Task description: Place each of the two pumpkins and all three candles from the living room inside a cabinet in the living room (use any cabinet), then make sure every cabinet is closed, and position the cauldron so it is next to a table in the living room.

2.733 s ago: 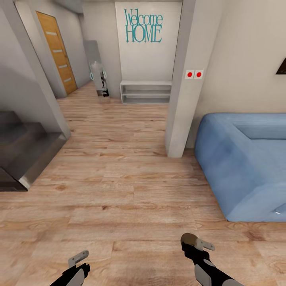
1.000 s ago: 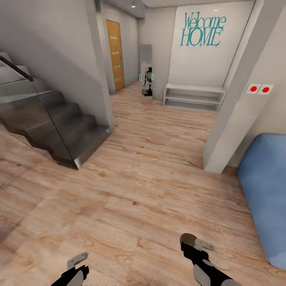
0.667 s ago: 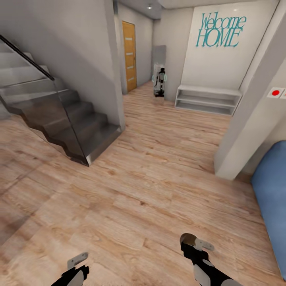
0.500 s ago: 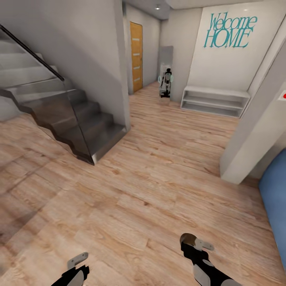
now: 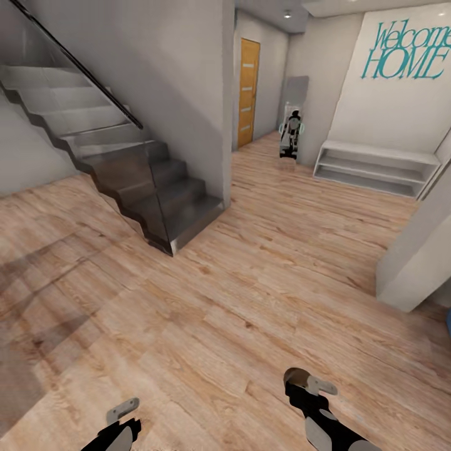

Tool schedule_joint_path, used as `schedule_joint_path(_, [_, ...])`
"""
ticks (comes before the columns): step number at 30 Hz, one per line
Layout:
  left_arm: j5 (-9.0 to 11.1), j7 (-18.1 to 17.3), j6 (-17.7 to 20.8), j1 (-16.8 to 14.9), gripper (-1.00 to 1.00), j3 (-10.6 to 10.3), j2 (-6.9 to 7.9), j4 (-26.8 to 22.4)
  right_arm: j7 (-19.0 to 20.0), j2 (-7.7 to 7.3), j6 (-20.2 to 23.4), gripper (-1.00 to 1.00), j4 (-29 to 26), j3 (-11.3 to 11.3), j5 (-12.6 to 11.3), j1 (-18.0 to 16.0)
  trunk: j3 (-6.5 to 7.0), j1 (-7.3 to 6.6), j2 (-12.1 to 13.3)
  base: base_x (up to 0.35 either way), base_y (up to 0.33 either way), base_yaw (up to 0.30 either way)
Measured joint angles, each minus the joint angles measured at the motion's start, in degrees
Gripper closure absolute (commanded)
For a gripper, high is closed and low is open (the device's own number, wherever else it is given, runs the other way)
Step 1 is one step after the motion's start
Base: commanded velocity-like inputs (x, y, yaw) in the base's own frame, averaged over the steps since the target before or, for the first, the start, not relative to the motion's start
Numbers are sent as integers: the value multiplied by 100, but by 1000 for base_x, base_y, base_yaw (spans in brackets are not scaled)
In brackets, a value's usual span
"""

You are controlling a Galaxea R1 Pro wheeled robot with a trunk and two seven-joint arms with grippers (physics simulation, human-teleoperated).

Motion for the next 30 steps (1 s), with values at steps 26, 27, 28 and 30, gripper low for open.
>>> schedule_joint_path(26, [37, 2, -1, -1, -100, 0, 8, 4, 0, -1, 2, 100, -2, 2, 8, 2, 106, -42, 83, -55, 56, 261])
schedule_joint_path(27, [34, 1, -1, -1, -100, 0, 8, 6, 0, -1, 2, 100, -2, 1, 4, 2, 107, -42, 83, -151, 128, 44])
schedule_joint_path(28, [34, 0, -1, -2, -100, 0, 8, 6, -1, -1, 1, 100, -2, 1, -5, 2, 107, -43, 83, -97, 82, 28])
schedule_joint_path(30, [31, 0, -1, -2, -100, 0, 8, 6, -1, -1, 1, 100, -3, 2, -3, 1, 108, -44, 82, -51, 43, 61])
